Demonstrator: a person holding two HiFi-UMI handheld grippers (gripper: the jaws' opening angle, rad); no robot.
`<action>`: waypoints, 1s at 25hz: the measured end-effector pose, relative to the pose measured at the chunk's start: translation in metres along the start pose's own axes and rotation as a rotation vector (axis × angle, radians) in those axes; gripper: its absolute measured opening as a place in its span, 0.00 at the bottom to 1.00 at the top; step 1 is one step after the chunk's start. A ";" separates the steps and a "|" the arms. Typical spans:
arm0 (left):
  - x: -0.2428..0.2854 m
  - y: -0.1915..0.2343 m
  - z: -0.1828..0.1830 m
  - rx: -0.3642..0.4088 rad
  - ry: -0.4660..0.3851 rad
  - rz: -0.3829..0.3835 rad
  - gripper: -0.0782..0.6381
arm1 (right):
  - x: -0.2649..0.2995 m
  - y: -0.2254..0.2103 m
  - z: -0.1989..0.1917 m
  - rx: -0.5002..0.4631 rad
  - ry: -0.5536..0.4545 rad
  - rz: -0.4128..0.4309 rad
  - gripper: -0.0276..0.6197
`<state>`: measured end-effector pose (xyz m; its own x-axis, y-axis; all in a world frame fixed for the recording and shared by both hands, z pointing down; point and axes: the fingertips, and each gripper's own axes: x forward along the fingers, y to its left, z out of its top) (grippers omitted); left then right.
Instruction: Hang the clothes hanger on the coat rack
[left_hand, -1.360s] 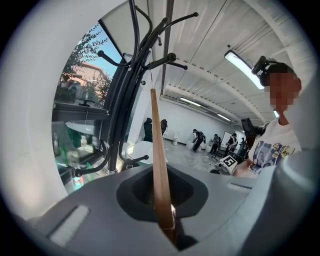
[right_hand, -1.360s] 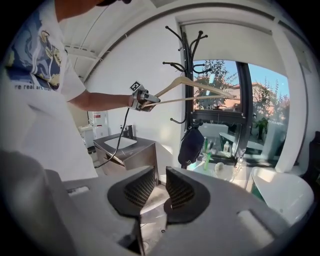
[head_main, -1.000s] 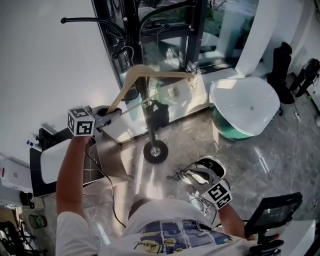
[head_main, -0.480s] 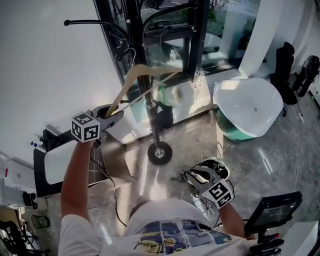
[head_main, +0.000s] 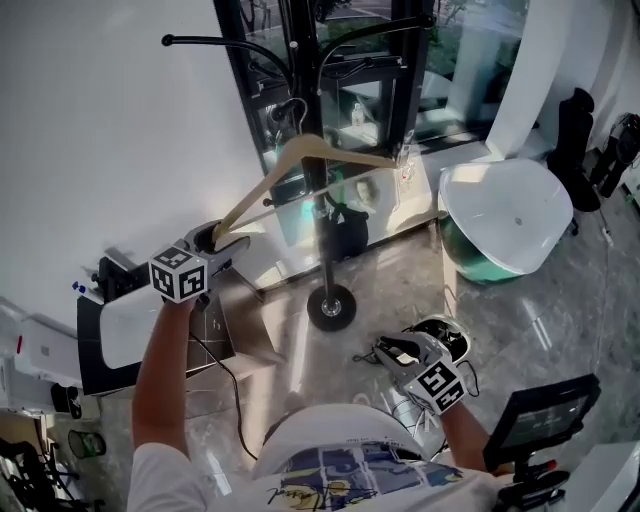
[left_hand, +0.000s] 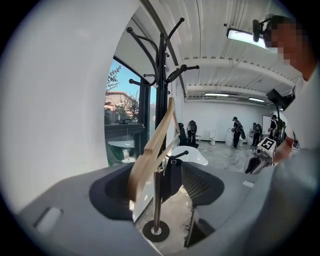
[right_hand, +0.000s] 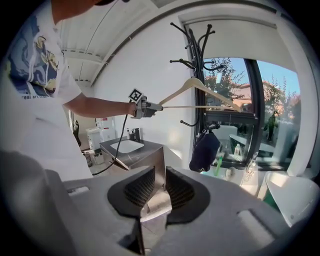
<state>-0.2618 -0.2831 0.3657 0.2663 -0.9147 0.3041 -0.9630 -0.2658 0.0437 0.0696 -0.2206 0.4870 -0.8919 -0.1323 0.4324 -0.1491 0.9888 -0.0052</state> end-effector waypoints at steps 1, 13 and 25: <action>-0.007 0.004 -0.004 -0.007 0.006 0.012 0.52 | 0.003 0.003 0.003 -0.003 0.001 0.003 0.15; -0.121 0.018 -0.068 -0.014 0.006 0.133 0.48 | 0.037 0.053 0.031 -0.035 -0.010 0.000 0.15; -0.190 -0.119 -0.104 -0.072 -0.067 -0.111 0.28 | 0.070 0.140 0.070 -0.066 -0.087 -0.017 0.07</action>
<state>-0.2025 -0.0458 0.4015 0.3713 -0.8998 0.2291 -0.9272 -0.3463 0.1425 -0.0438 -0.0961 0.4531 -0.9235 -0.1517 0.3524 -0.1387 0.9884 0.0619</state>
